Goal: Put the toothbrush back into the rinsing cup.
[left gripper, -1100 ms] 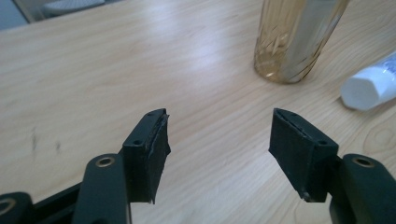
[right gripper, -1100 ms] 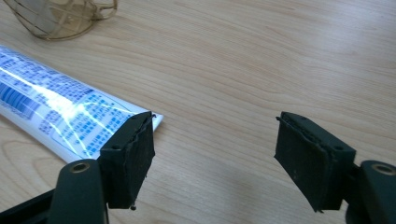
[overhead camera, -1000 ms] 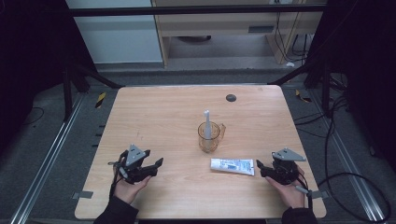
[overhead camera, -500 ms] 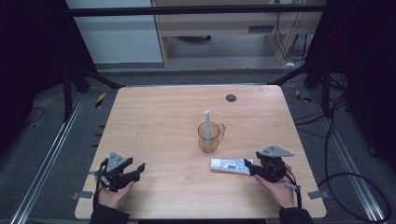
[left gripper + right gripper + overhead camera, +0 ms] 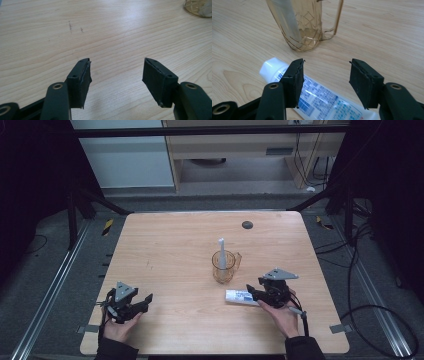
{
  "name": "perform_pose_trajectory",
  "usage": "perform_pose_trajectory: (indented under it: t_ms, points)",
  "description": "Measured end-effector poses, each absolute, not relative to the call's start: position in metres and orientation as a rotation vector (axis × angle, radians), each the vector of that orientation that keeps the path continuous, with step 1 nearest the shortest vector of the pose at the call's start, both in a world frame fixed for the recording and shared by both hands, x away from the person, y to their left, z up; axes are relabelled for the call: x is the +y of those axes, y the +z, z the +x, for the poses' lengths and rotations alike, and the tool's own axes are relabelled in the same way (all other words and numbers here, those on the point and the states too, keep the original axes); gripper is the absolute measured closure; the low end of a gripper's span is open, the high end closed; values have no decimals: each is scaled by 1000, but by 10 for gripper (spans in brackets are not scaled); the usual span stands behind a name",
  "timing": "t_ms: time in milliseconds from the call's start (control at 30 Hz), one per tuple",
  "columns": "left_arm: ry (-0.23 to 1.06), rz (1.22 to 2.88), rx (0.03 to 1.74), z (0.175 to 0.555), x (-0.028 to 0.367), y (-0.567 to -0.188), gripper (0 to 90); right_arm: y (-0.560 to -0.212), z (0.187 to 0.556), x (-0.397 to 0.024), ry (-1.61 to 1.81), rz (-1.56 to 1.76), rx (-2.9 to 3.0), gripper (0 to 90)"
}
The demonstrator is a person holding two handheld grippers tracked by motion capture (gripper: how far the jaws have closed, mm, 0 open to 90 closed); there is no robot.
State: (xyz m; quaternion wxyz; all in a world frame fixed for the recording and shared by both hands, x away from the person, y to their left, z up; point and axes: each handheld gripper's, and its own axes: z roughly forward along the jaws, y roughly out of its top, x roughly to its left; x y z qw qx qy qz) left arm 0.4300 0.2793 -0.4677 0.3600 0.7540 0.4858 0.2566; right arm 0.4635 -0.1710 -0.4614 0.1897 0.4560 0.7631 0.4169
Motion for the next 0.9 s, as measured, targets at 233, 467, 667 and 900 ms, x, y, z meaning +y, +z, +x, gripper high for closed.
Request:
perform_pose_trajectory:
  t_ms: [233, 467, 667, 900]
  points:
    - [661, 1916, 1204, 431, 283, -469, 435, -459, 472, -153, 1186, 1300, 2151, 504]
    - [655, 1931, 1209, 432, 282, -470, 443, -465, 481, -140, 1162, 1311, 2185, 631]
    - [665, 1948, 1235, 433, 280, -469, 418, -471, 483, -134, 1155, 1321, 2189, 741]
    - [665, 1954, 1243, 434, 280, -470, 415, -476, 483, -129, 1145, 1324, 2198, 858]
